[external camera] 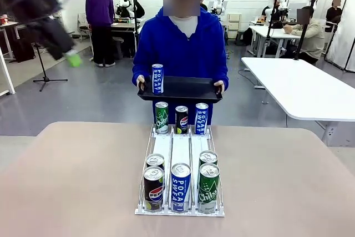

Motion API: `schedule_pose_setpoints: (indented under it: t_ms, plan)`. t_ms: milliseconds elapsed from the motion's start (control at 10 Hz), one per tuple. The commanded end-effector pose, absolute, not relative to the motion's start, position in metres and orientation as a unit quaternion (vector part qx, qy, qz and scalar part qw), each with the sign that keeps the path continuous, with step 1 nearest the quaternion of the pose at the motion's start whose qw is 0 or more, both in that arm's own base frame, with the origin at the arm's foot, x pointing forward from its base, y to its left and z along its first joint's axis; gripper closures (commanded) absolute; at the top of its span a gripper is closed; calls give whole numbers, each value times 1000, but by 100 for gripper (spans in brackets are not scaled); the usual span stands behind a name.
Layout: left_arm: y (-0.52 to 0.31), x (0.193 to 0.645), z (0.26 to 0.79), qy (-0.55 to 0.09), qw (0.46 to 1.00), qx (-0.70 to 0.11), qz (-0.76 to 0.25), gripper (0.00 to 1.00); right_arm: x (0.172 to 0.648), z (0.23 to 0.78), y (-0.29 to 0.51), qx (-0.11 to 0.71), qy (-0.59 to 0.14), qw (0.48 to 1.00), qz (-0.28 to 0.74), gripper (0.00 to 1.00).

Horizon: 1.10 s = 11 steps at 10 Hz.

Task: Retrieve and hand over the desired beverage to the person.
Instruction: Pick up another can of the same type that the person held from the Automatic Can Dispenser.

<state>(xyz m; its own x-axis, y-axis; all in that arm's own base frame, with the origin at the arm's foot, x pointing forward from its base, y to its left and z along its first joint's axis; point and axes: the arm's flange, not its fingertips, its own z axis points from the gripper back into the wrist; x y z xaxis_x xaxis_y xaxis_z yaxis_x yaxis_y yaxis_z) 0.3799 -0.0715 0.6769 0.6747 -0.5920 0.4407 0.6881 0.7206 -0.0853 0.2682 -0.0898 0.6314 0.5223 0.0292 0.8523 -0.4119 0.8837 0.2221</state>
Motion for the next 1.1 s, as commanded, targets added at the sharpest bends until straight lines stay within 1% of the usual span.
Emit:
schedule_pose_setpoints:
  t_ms: [0, 100, 400, 500, 600, 1000]
  plan:
    - [-52, 375, 657, -192, 892, -207, -352, 0, 270, 630, -89, 212, -471, 845, 136, 0]
    - [-45, 367, 657, -203, 885, -228, -351, 0, 270, 630, -89, 212, -471, 845, 136, 0]
    - [-41, 354, 668, -223, 882, -233, -342, 0, 270, 630, -89, 212, -471, 845, 136, 0]
    - [-44, 353, 670, -226, 886, -226, -337, 0, 270, 630, -89, 212, -471, 845, 136, 0]
    - [-39, 362, 667, -217, 881, -232, -350, 0, 270, 630, -89, 212, -471, 845, 136, 0]
    - [-39, 362, 667, -217, 881, -232, -350, 0, 270, 630, -89, 212, -471, 845, 136, 0]
